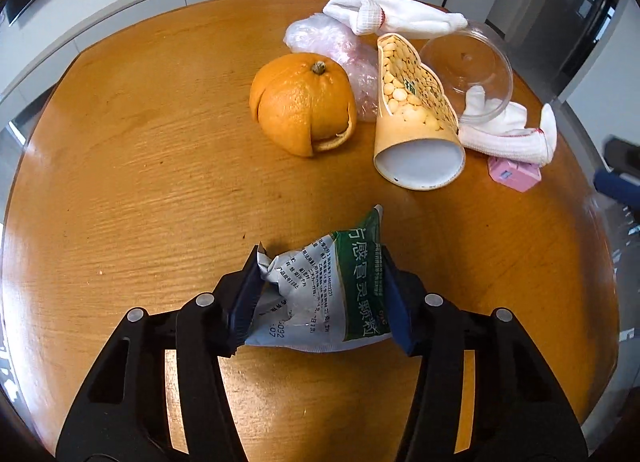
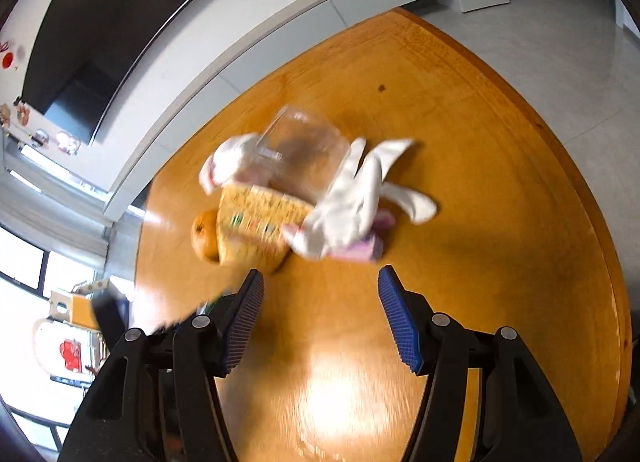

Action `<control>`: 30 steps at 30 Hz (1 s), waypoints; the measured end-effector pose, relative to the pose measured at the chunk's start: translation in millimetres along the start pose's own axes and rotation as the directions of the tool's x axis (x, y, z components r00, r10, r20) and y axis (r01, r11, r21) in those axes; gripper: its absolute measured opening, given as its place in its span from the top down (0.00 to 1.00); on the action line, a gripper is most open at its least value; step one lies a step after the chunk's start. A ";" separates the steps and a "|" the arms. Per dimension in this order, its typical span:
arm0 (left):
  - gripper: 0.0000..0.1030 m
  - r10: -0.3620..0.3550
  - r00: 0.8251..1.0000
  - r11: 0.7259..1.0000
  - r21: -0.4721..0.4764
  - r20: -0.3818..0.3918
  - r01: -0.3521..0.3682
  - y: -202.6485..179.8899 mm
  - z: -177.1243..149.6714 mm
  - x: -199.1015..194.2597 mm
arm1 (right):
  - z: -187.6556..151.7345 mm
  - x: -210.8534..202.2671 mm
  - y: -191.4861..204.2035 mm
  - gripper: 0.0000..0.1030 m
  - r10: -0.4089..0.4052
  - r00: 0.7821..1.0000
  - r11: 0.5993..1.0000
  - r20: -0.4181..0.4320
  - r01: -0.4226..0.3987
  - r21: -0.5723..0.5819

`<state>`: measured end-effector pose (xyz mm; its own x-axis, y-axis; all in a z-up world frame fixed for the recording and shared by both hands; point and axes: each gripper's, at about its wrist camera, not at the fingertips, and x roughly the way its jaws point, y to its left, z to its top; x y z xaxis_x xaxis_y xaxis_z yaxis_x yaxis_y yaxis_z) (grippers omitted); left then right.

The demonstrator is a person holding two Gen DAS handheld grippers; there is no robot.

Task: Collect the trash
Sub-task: 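Grasp the green-white printed packet with the left gripper while the right grasps the white cloth, then carry the packet and white cloth over the black trash bag and open both grippers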

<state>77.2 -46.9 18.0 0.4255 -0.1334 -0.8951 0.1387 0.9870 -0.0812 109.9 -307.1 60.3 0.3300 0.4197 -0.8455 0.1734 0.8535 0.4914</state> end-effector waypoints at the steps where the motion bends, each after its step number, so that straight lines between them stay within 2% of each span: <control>1: 0.48 -0.007 1.000 1.000 0.002 -0.001 0.007 0.8 -4.5 -2.5 | 6.4 8.6 -2.4 0.40 -0.017 1.000 1.000 -0.002 0.017 0.012; 4: 0.48 -0.016 1.000 1.000 0.015 -0.002 0.016 0.7 -13.0 -7.7 | 20.1 29.6 -10.7 0.43 -0.038 0.999 0.999 -0.023 0.038 0.036; 5: 0.48 -0.017 1.000 1.000 0.017 -0.002 0.017 1.1 -15.5 -9.3 | 23.0 35.1 -12.3 0.54 -0.028 0.999 0.999 -0.031 0.030 0.037; 6: 0.48 -0.017 1.000 1.000 0.019 -0.001 0.017 3.8 -18.9 -11.6 | 25.1 40.0 -13.0 0.77 -0.021 0.999 0.999 -0.043 0.023 0.034; 7: 0.48 -0.017 1.000 1.000 0.019 0.001 0.017 3.0 -22.2 -13.8 | 25.6 44.6 -13.6 0.88 -0.020 0.998 1.000 -0.061 0.021 0.023; 8: 0.48 -0.020 1.000 1.000 0.013 0.005 0.020 3.4 -23.1 -14.5 | 24.8 43.2 -13.8 0.93 -0.008 0.998 1.000 -0.059 0.009 0.017; 9: 0.48 -0.027 1.000 1.000 0.001 0.010 0.027 6.1 -16.8 -9.9 | 23.2 39.7 -13.7 0.93 0.004 0.999 1.000 -0.047 -0.003 0.012; 13: 0.48 -0.081 0.996 0.995 -0.049 0.025 0.082 9.7 -25.1 -21.1 | 11.4 5.1 -2.3 0.93 0.024 0.999 0.999 0.024 -0.023 -0.042; 18: 0.48 -0.092 0.994 0.995 -0.026 0.051 0.094 2.2 -29.3 -44.8 | -1.7 -41.9 7.5 0.93 0.068 0.994 0.994 0.089 -0.060 -0.087; 23: 0.48 -0.117 0.989 0.993 0.014 0.089 0.116 -23.4 -33.7 -72.7 | -23.3 -86.4 -0.4 0.93 0.087 0.986 0.992 0.143 -0.073 -0.098; 30: 0.48 -0.154 0.983 0.986 0.083 0.101 0.146 -71.3 -36.0 -92.5 | -56.4 -133.5 -34.5 0.93 0.078 0.977 0.996 0.199 -0.065 -0.068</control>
<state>-4.2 -101.6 90.8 0.4872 -0.2926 -0.8228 0.2734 0.9459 -0.1745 7.5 -375.2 144.4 0.5202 0.4151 -0.7464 0.0883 0.8432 0.5304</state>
